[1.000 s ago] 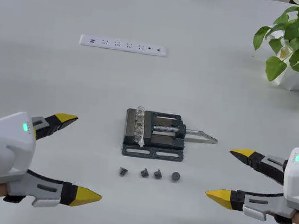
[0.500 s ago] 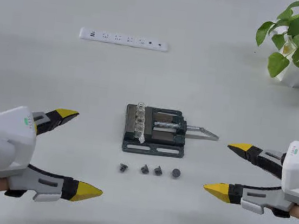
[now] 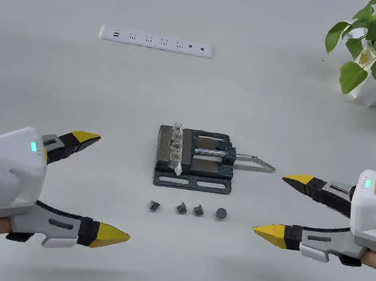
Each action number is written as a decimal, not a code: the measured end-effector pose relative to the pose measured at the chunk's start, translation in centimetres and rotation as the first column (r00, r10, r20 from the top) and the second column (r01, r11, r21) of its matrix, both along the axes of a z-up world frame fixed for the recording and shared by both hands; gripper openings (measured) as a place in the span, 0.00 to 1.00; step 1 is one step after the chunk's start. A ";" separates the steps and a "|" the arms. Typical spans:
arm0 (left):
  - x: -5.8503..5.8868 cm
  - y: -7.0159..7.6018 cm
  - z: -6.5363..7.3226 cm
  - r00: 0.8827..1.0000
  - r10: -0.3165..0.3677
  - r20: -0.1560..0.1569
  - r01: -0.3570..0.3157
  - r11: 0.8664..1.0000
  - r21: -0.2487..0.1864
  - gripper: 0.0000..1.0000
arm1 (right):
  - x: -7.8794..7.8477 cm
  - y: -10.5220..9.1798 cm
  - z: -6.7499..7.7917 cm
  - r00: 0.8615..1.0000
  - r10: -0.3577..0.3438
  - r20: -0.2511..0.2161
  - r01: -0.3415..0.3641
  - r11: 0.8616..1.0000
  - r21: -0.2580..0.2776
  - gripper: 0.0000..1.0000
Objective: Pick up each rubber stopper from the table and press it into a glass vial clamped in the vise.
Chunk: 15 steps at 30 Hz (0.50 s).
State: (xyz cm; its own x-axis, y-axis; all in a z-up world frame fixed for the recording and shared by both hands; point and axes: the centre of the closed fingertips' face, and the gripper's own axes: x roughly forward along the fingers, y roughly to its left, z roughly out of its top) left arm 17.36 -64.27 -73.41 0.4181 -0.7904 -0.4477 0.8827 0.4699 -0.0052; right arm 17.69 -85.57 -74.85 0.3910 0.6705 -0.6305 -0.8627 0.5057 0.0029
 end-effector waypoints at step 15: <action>0.4 0.1 -0.2 1.000 0.002 -0.005 -0.002 1.000 -0.010 0.99 | 0.5 2.6 -1.4 0.988 0.149 -0.035 -0.152 0.983 -0.103 0.52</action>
